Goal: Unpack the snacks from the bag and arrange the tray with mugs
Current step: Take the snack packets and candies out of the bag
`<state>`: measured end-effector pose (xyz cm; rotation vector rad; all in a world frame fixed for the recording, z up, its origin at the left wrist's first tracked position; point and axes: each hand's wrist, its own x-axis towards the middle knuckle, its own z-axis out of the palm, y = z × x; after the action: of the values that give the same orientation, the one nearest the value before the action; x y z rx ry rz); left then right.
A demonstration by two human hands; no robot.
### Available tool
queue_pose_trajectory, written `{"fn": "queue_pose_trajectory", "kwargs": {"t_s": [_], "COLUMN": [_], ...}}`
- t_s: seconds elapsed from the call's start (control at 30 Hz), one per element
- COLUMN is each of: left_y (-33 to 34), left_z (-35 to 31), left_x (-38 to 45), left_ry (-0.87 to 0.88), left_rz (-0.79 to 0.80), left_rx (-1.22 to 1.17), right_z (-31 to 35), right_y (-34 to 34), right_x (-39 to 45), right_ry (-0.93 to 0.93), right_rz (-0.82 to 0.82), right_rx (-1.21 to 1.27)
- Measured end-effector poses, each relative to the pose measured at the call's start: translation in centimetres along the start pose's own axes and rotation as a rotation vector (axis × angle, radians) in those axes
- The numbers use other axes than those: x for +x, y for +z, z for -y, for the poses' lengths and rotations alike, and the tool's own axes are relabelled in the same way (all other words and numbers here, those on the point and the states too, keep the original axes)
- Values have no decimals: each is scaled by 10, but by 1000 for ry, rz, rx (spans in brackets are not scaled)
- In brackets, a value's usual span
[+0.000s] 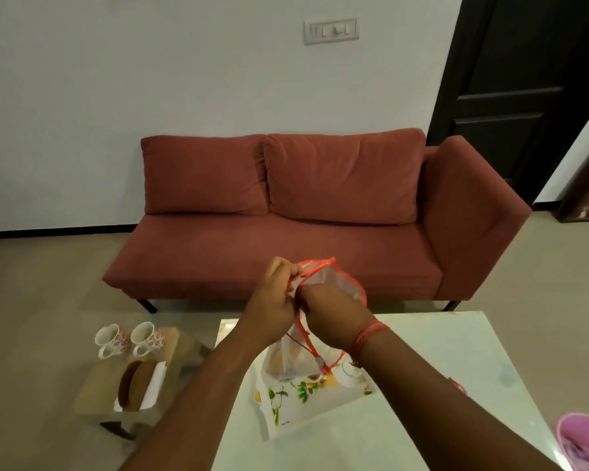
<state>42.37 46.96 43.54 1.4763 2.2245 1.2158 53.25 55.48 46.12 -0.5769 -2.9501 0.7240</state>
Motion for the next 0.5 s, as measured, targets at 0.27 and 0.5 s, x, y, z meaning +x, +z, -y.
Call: {"fn": "queue_pose_trajectory", "kwargs": {"t_s": [0.27, 0.5], "left_y": [-4, 1], "left_z": [14, 17], "left_x": [-27, -37], "left_ry": [-146, -224], "left_rz": [-8, -111], "left_rx": [1, 82], "right_z": [-32, -15], "right_y": [38, 41], "right_x": [8, 0], "right_ry": [-294, 19], "right_rz": [-35, 385], "right_rx": [-431, -664]}}
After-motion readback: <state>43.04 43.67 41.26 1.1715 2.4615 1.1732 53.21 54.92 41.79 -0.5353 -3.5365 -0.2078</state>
